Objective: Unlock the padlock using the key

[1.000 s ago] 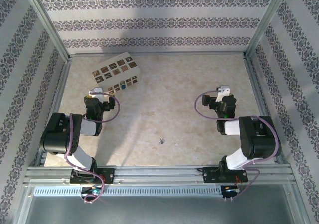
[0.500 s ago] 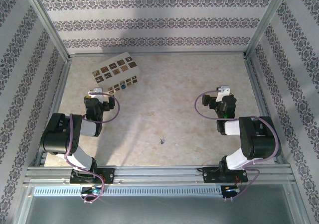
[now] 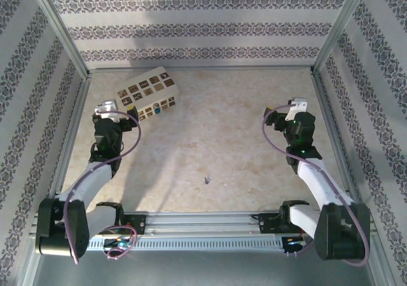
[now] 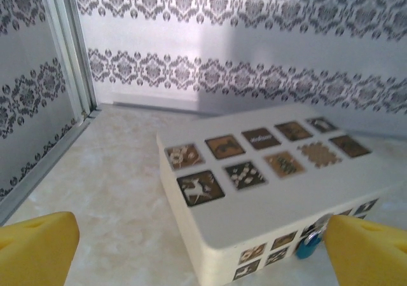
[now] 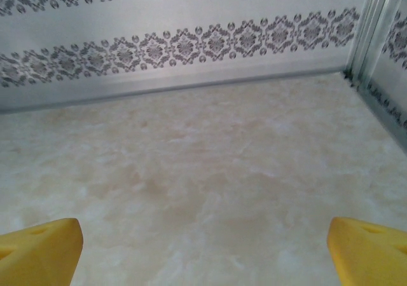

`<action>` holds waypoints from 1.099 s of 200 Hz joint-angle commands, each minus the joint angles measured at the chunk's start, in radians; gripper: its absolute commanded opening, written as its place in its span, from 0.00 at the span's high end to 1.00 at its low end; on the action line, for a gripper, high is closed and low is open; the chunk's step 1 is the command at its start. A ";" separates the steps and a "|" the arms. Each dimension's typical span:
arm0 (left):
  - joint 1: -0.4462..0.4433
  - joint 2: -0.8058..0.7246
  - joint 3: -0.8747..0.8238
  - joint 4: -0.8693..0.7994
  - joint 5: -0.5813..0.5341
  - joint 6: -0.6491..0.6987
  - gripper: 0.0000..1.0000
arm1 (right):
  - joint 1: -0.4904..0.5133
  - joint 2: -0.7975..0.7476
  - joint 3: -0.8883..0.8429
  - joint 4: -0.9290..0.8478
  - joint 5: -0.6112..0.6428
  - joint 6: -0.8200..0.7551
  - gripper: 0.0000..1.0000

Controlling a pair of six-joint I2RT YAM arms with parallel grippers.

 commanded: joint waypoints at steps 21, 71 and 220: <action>0.001 -0.125 0.066 -0.407 0.138 -0.222 0.01 | 0.029 -0.101 0.097 -0.458 -0.259 0.194 0.13; -0.014 -0.132 0.058 -0.545 0.397 -0.424 0.01 | 0.204 -0.094 0.137 -0.692 -0.448 0.315 0.25; -0.148 0.037 -0.021 -0.363 0.457 -0.617 0.01 | 0.794 0.354 0.149 -0.512 -0.406 0.377 0.55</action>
